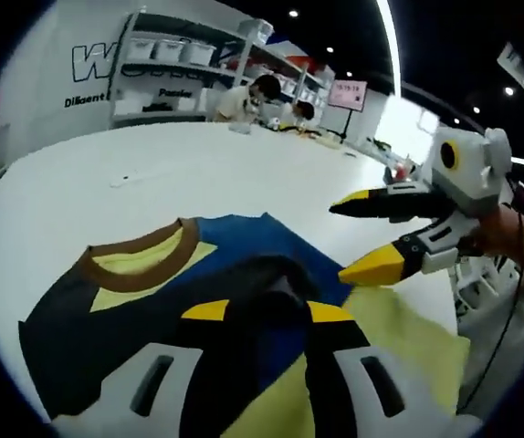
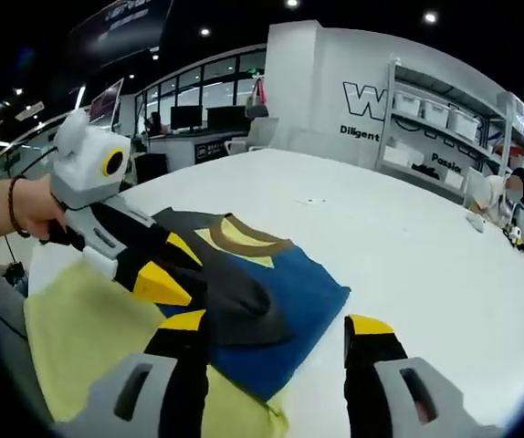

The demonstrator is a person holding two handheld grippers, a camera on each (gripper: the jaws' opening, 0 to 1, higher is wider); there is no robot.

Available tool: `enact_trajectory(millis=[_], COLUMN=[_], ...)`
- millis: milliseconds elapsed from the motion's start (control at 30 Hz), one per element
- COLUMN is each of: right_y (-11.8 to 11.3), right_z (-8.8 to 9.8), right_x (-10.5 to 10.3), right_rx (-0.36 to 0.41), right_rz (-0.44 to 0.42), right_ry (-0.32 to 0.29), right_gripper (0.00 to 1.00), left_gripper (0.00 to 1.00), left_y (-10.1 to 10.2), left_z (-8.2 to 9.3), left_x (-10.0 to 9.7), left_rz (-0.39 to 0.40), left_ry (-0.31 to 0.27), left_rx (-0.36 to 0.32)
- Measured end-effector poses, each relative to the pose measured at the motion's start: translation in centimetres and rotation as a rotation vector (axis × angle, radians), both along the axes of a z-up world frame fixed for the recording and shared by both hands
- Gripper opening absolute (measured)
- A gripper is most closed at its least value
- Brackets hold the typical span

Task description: Fold the garment on the visible template until the final outline fits inside the template.

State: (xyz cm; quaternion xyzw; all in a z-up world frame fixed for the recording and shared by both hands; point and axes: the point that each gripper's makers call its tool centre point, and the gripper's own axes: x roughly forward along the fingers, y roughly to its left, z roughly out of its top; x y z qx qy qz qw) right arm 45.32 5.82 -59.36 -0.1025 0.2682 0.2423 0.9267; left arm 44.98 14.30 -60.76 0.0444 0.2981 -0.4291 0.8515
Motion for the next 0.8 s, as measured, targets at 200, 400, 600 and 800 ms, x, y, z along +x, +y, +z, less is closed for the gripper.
enact_trajectory(millis=[200,400,600,800], right_y=[-1.0,-0.5,-0.1,0.7], right_z=[-1.9,-2.6,-3.5,-4.0], right_x=[0.9,1.0,1.4,1.1], right_rx=[0.021,-0.007,-0.01,-0.027], right_rz=[-0.045,-0.008,0.001,0.051], right_ry=[0.06,0.078,0.111,0.133], right_gripper=[0.39,0.31,0.27,0.15], left_gripper=[0.32,0.33,0.34,0.31], left_y=[0.0,-0.3,-1.3,-1.8], left_z=[-0.7,-0.7,-1.3,-1.6], left_x=[0.2,1.1,1.1,0.9], left_rz=[-0.058,-0.113,-0.198,-0.297], left_ry=[-0.076,-0.172,-0.223,-0.293], left_rx=[0.106,0.159,0.181,0.237])
